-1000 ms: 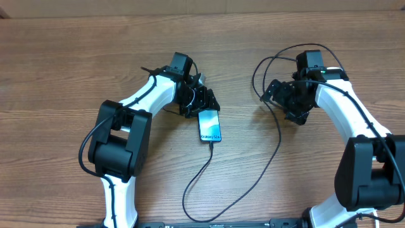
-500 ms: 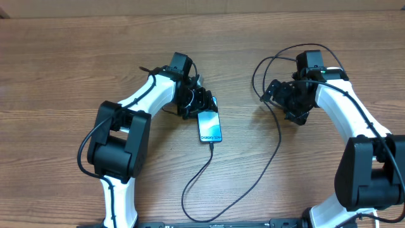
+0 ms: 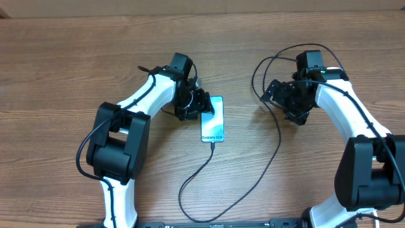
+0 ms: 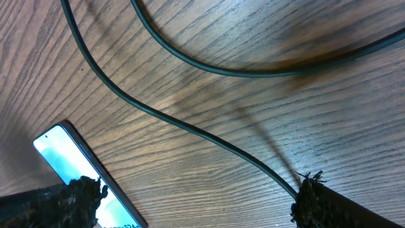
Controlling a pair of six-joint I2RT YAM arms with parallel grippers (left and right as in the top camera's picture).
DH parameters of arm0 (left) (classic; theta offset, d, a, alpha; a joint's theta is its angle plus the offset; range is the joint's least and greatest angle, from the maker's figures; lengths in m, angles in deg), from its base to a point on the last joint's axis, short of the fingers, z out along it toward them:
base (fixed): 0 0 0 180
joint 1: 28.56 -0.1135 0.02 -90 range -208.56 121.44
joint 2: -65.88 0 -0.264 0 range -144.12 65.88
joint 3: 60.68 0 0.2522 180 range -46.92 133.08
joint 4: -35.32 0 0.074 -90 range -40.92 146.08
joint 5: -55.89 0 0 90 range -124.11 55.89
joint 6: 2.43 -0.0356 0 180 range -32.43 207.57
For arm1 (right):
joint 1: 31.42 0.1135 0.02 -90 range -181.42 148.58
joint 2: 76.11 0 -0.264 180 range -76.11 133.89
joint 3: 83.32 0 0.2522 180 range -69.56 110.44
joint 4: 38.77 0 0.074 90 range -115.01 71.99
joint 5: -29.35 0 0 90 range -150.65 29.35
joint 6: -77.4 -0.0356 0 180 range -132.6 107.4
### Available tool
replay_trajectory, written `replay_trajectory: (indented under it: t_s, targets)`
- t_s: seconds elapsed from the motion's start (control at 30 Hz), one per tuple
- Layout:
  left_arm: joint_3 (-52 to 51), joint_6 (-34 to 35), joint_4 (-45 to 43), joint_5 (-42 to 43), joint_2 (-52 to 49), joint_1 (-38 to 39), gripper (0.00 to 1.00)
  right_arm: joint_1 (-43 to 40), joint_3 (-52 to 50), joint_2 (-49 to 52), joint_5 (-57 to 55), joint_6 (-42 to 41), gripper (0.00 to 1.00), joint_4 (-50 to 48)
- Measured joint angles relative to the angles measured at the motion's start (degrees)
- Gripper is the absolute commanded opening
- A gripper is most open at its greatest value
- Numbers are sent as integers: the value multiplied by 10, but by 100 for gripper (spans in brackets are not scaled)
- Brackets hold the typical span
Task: Plug charger to phone and switch on socket
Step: 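Open the left gripper and release the phone on the table, then raise the left gripper away from the phone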
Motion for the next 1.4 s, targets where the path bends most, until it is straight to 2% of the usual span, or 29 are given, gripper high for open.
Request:
replay_trajectory:
  t_s: [0.17, 0.3, 0.53, 0.83, 1.07, 1.27, 1.4]
  targets:
    - [1, 0, 10, -15, 2, 0, 70, 0, 0, 0, 0, 0, 100, 0]
    - [4, -5, 22, -21, 4, -2, 76, 0, 0, 0, 0, 0, 100, 1]
    - [20, -38, 94, -56, 4, -24, 82, 0, 0, 0, 0, 0, 100, 1]
    - [100, -55, 236, -236, 19, -39, 82, 0, 0, 0, 0, 0, 100, 2]
    - [177, -64, 333, -311, 122, -39, 83, 0, 0, 0, 0, 0, 100, 2]
    - [196, -69, 382, -325, 244, -30, 100, 0, 0, 0, 0, 0, 100, 1]
    - [196, -69, 406, -328, 315, -12, 99, 0, 0, 0, -1, 0, 100, 1]
